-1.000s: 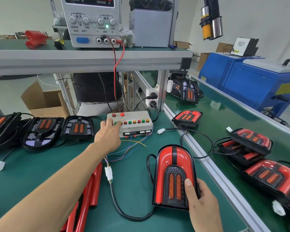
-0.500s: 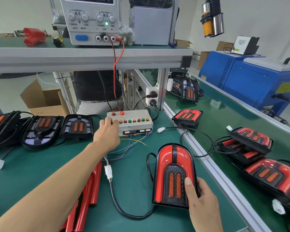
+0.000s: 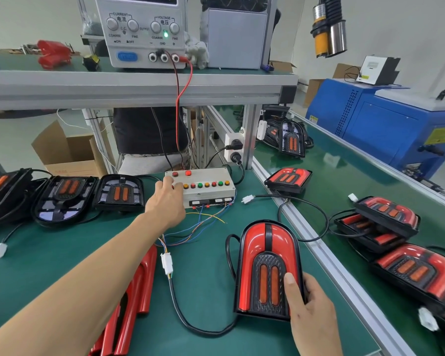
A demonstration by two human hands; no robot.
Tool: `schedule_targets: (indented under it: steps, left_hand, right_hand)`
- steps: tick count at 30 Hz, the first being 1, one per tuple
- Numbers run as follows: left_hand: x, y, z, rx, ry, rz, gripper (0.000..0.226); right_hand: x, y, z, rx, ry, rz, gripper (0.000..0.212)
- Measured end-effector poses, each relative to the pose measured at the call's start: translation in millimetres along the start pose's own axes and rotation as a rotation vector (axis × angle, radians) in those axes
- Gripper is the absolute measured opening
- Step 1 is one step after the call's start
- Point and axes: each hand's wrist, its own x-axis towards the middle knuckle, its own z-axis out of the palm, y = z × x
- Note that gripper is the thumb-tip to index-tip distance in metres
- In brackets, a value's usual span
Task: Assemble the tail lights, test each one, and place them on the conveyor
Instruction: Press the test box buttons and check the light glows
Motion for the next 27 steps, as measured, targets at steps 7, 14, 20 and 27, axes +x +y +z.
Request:
schedule_targets:
  steps: [7,14,20,27]
  left_hand:
    - [-0.7,6.0,5.4,0.001,0.002,-0.039,0.065]
    - [0.4,7.6,6.4,0.027,0.012,-0.043,0.064]
    - [-0.6,8.5,6.2,0.017,0.0,-0.046,0.068]
    - [-2.3,8.1,6.6,0.015,-0.004,-0.039,0.069]
  right_hand:
    - [0.4,1.0,-1.2,0.015,0.021,-0.007,0.039]
    - [0.9,0.1,-2.1,0.018,0.013,0.005,0.022]
    - [-0.1,-1.9,-0.6,0.04,0.016,0.001,0.039]
    - [-1.4,-1.0,-0.9,0.041,0.022,-0.008,0.046]
